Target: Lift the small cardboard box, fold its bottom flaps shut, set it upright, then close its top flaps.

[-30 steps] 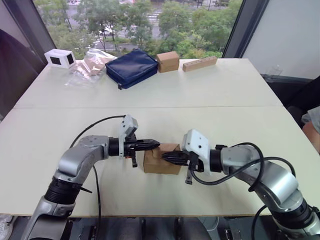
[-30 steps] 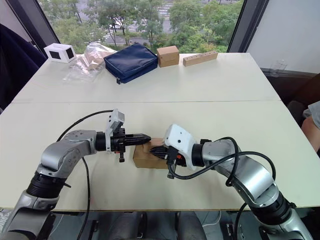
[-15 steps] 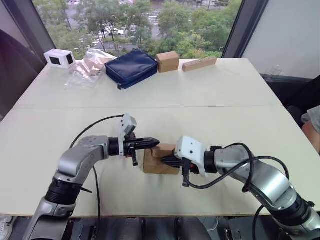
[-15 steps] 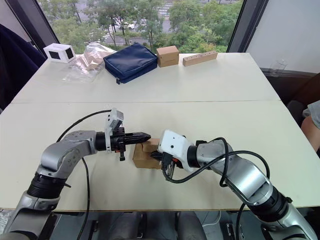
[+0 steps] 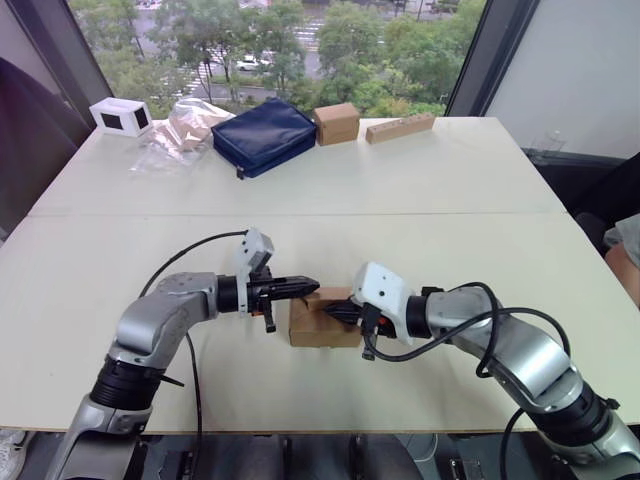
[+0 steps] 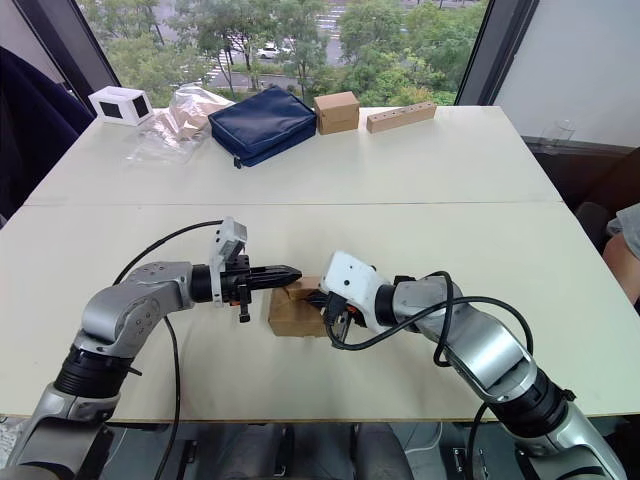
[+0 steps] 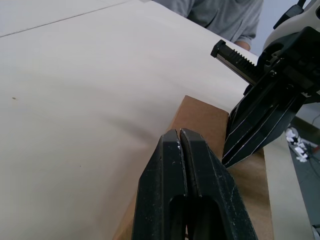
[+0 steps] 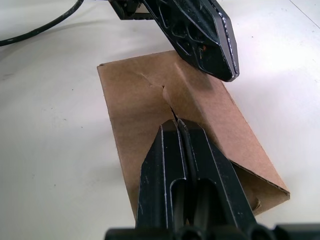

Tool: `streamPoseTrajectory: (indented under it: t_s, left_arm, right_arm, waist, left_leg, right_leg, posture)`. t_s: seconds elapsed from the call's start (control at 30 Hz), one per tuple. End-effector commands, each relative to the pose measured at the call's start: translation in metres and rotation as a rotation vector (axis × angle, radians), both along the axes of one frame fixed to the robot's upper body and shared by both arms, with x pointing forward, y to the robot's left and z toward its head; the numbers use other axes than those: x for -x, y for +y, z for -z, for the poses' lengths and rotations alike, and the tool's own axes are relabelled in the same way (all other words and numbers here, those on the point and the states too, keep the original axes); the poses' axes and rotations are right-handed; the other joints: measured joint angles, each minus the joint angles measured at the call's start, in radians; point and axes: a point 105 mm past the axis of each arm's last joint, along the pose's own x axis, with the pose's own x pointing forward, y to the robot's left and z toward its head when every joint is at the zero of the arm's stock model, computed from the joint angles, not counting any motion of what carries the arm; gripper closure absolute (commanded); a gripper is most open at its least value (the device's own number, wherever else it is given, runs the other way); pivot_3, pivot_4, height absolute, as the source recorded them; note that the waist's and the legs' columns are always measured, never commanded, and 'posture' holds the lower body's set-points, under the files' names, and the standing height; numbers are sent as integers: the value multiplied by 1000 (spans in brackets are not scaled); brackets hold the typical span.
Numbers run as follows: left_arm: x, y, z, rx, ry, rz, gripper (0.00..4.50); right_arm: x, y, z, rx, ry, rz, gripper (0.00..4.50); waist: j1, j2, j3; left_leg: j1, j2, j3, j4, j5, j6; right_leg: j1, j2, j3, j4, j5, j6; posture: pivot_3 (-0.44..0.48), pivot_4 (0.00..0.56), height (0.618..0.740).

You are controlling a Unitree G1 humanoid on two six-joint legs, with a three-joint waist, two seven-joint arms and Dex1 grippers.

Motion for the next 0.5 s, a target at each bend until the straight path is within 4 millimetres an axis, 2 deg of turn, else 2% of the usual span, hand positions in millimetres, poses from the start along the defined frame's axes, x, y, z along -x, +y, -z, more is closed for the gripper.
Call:
streamPoseTrajectory:
  t_s: [0.03, 0.17, 0.5]
  left_arm:
    - [6, -2, -9, -3, -46, 30, 4469]
    - [9, -3, -3, -90, -96, 60, 4469]
    - [7, -1, 6, -162, -137, 84, 4469]
  right_arm:
    - [2, 1, -3, -11, -14, 2, 4500]
    - [3, 1, -4, -21, -7, 1, 4500]
    - [8, 1, -12, -95, 26, 5, 4500]
  waist:
    - [0, 0, 0]
    - [0, 0, 0]
    - [0, 0, 0]
  left_leg:
    - [0, 0, 0, 0, 0, 0]
    - [0, 0, 0, 0, 0, 0]
    - [0, 0, 0, 0, 0, 0]
  right_leg:
    - [0, 0, 0, 0, 0, 0]
    - [0, 0, 0, 0, 0, 0]
    - [0, 0, 0, 0, 0, 0]
  posture:
    - [0, 150, 740]
    - [0, 150, 740]
    - [0, 150, 740]
